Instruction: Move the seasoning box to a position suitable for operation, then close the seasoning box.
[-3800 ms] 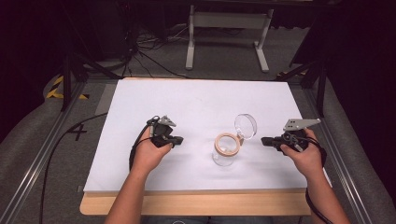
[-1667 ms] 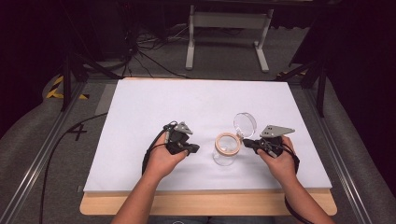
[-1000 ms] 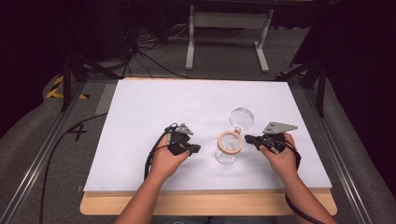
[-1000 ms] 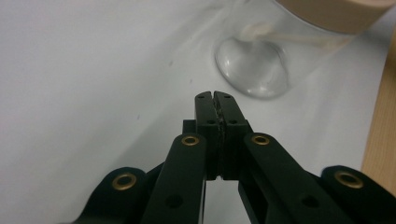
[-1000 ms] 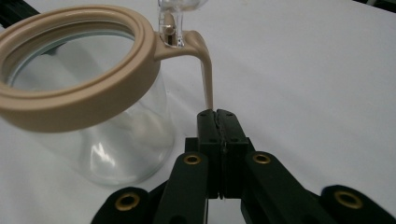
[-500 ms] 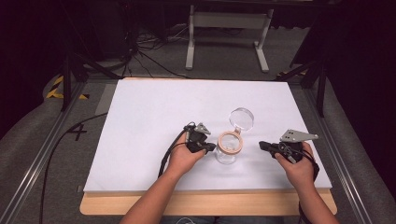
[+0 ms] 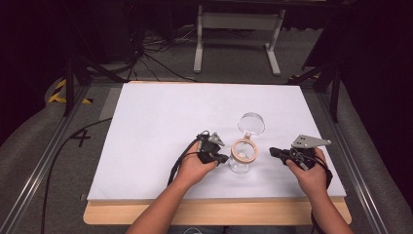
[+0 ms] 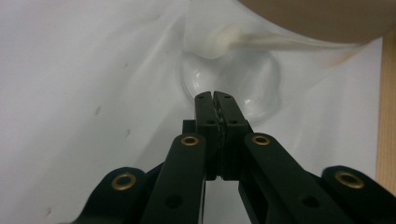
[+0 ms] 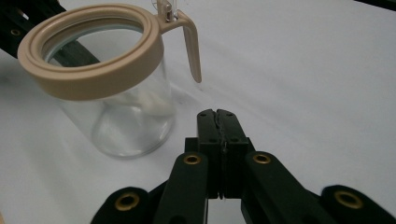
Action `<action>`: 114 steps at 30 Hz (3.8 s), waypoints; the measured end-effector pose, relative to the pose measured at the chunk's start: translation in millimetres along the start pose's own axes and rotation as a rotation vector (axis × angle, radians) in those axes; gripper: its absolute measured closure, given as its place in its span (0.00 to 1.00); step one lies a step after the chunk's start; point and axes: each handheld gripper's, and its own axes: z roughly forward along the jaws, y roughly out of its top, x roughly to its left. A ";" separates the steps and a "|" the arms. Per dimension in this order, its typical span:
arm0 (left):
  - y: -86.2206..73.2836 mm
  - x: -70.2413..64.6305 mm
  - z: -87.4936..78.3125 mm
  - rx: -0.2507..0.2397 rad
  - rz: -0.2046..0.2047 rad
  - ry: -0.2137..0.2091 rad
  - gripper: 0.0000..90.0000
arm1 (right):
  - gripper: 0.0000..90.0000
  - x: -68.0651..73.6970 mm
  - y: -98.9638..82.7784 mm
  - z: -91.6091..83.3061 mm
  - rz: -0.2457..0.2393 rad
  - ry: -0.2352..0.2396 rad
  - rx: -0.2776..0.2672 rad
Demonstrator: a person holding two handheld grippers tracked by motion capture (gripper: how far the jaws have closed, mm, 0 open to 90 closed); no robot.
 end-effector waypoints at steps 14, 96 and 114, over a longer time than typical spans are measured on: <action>4.2 -9.3 6.1 0.004 0.047 -0.018 0.94 | 1.00 -3.6 2.2 -7.4 0.009 -0.002 -0.016; 103.9 8.7 -60.2 -0.210 0.076 -0.027 0.98 | 1.00 36.6 52.0 -10.2 -0.034 0.279 -0.084; 80.5 3.5 -72.1 -0.157 0.077 0.036 0.96 | 1.00 41.9 51.1 -9.2 -0.042 0.310 -0.020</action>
